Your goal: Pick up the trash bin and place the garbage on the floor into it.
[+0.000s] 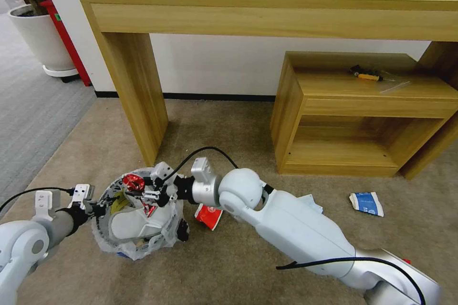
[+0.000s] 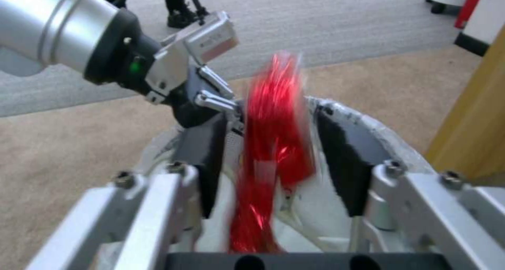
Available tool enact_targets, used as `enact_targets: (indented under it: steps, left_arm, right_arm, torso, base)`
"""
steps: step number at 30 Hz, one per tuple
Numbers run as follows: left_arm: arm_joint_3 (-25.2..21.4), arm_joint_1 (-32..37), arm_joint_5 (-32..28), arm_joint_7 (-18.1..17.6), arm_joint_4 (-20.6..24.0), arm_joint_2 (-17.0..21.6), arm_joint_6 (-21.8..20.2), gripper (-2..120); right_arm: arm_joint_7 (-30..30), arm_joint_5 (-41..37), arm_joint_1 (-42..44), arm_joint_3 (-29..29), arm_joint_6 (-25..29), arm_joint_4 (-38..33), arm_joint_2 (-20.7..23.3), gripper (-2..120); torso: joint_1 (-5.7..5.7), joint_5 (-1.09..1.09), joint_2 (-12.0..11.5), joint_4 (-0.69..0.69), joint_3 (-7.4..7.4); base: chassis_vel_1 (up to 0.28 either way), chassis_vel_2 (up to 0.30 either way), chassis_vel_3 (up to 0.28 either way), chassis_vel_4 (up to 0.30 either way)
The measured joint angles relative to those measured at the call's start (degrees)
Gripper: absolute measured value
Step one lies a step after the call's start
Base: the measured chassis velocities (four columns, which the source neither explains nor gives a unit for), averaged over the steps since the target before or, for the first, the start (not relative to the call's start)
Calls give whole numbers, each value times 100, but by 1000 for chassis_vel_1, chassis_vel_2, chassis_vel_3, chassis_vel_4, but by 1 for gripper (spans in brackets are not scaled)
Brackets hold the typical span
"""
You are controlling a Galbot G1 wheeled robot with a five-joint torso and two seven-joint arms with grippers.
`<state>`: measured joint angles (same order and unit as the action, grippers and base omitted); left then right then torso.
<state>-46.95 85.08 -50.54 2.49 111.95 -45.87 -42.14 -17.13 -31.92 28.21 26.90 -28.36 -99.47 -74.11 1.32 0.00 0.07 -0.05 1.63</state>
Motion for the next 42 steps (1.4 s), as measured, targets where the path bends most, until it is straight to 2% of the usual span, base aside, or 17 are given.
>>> enact_targets:
  steps: [1,2,5,6,8,9,12,15,18,20,22,27,33,37,38,41,42]
  left_arm:
    - [0,1,-2,-15,21,-15,0,0]
    - [0,1,-2,-15,21,-15,0,0]
    - [9,3,-2,-52,55,-52,0,0]
    - [9,3,-2,-52,55,-52,0,0]
    - [21,-2,3,-66,58,-86,0,0]
    - [21,-2,3,-66,58,-86,0,0]
    - [-31,19,13,-78,23,-142,0,0]
    - [-146,69,39,-75,-52,-188,0,0]
    - [-216,95,69,-61,-135,-191,0,0]
    - [-314,159,112,-7,-211,-173,0,0]
    - [-332,166,113,-2,-226,-172,0,0]
    - [-441,177,80,15,-271,-187,0,0]
    - [-447,178,51,26,-253,-179,0,0]
    - [-410,153,52,33,-266,-166,0,0]
    - [-410,153,52,33,-266,-166,0,0]
    - [-360,130,61,37,-279,-163,0,0]
    - [-360,130,61,37,-279,-163,0,0]
  right_arm:
    - [33,3,15,-13,2,-4,10,54]
    - [33,3,15,-13,2,-4,10,54]
    - [106,-20,66,-141,0,-86,50,68]
    - [106,-20,66,-141,0,-86,50,68]
    - [170,-52,106,-254,2,-129,60,78]
    - [170,-52,106,-254,2,-129,60,78]
    - [541,-107,214,-503,14,-109,50,93]
    - [717,-82,392,-814,28,18,141,99]
    - [827,-50,612,-1054,73,144,323,100]
    - [985,-43,914,-1307,186,480,561,100]
    - [990,-42,968,-1360,210,571,604,100]
    - [726,13,1343,-1694,438,1469,962,100]
    - [970,-5,1472,-1832,458,2177,652,100]
    - [1847,-302,1443,-1831,123,2567,408,100]
    - [1847,-302,1443,-1831,123,2567,408,100]
    - [2594,-826,1374,-1794,-170,2795,172,100]
    - [2594,-826,1374,-1794,-170,2795,172,100]
  torso:
    - [0,0,0,0,0]
    - [0,0,0,0,0]
    - [0,1,0,0,0]
    - [0,1,0,0,0]
    - [-1,0,0,0,0]
    - [-1,0,0,0,0]
    - [-1,1,0,0,-1]
    - [-1,1,0,3,0]
    - [-1,1,0,1,0]
    - [-1,2,0,-2,0]
    - [0,2,0,-2,0]
    - [0,1,0,-3,0]
    - [-1,2,0,2,-1]
    - [-1,1,1,-1,0]
    - [-1,1,1,-1,0]
    - [0,1,1,1,0]
    - [0,1,1,1,0]
  base:
    - [0,0,0,0]
    - [0,0,0,0]
    - [0,0,0,0]
    - [0,0,0,0]
    - [0,0,0,0]
    - [0,0,0,0]
    - [0,0,0,0]
    - [0,0,0,0]
    - [0,0,0,0]
    - [0,0,0,0]
    - [0,0,0,0]
    - [0,0,0,0]
    - [0,0,0,0]
    - [0,0,0,0]
    - [0,0,0,0]
    - [0,0,0,0]
    - [0,0,0,0]
